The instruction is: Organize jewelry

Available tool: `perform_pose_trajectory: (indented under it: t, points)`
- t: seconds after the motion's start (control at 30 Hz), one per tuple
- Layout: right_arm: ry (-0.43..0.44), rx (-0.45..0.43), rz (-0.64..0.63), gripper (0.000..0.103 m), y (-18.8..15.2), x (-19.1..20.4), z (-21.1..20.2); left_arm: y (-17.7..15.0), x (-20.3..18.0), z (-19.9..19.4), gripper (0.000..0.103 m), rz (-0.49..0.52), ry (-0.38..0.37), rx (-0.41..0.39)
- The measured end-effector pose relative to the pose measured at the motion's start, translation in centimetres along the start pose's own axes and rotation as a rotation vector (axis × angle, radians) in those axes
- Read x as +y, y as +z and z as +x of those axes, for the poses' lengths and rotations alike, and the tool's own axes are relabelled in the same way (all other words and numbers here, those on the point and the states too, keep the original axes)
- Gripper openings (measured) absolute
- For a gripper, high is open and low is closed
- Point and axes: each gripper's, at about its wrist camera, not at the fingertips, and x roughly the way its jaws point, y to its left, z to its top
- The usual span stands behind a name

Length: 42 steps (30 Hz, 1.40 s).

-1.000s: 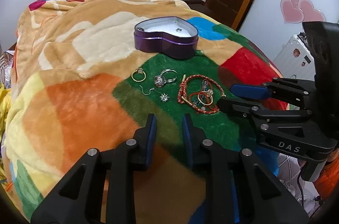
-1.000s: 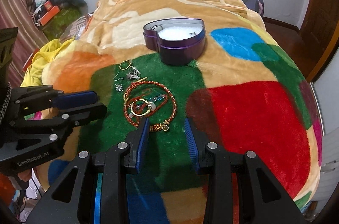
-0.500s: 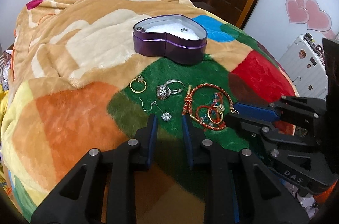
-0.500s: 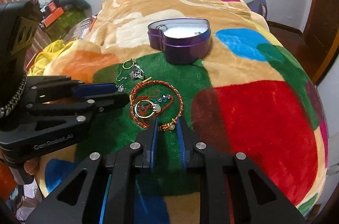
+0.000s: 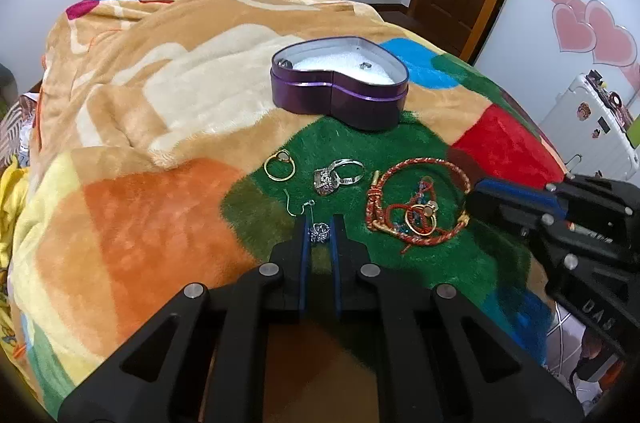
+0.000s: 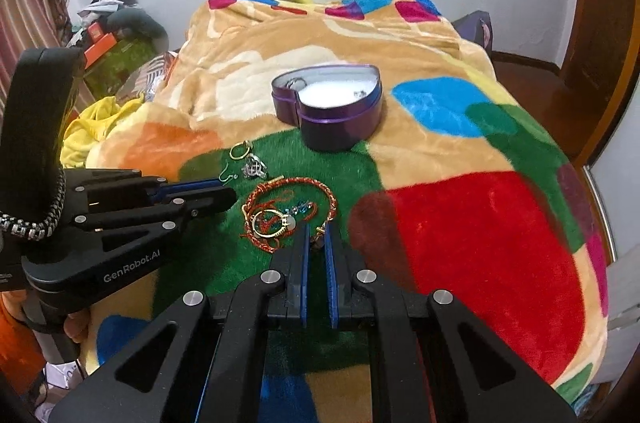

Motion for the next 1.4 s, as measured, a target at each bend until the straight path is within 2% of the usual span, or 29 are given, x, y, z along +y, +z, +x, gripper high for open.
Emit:
perform_pose_trajectory:
  t: [0.47, 0.8, 1.13, 1.4]
  points:
    - [-0.005, -0.12, -0.001, 0.007, 2.8, -0.2, -3.1, 0.6, 0.4, -4.3, 0.009, 0.004, 0.008, -0.095]
    - [-0.017, -0.19, -0.022, 0.007, 5.0, -0.1, -4.0, 2.4, 0.3, -6.5, 0.009, 0.022, 0.009, -0.164]
    - [-0.014, -0.24, -0.036, 0.007, 7.3, -0.1, -4.0, 4.8, 0.1, -6.7, 0.009, 0.042, 0.002, -0.208]
    - [0.022, -0.263, -0.036, 0.007, 9.5, 0.1, -2.6, 7.0, 0.7, -6.1, 0.009, 0.047, 0.007, -0.234]
